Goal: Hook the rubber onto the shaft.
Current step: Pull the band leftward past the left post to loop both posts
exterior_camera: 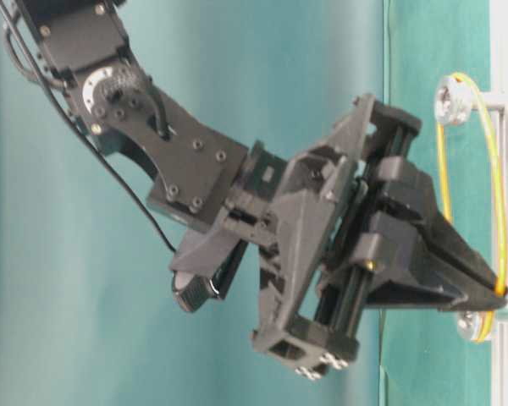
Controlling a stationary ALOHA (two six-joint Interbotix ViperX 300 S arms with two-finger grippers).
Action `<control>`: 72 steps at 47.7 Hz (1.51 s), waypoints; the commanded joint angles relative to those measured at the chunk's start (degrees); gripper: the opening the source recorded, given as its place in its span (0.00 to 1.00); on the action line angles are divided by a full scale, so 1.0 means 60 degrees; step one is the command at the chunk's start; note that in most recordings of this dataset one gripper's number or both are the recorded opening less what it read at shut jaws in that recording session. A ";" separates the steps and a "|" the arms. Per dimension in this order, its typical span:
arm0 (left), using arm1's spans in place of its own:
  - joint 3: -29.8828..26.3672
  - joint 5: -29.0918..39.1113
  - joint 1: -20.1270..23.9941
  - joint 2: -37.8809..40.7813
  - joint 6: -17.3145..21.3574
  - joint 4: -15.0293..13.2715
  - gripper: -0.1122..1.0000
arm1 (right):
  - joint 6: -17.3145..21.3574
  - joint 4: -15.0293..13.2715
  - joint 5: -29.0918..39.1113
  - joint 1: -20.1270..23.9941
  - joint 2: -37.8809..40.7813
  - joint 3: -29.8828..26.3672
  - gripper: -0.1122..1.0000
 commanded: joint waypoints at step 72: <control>-0.0264 -0.0029 -0.0029 0.0044 -0.0015 0.0015 0.10 | -0.0220 -0.0337 0.0176 0.0000 -0.1450 0.1304 0.17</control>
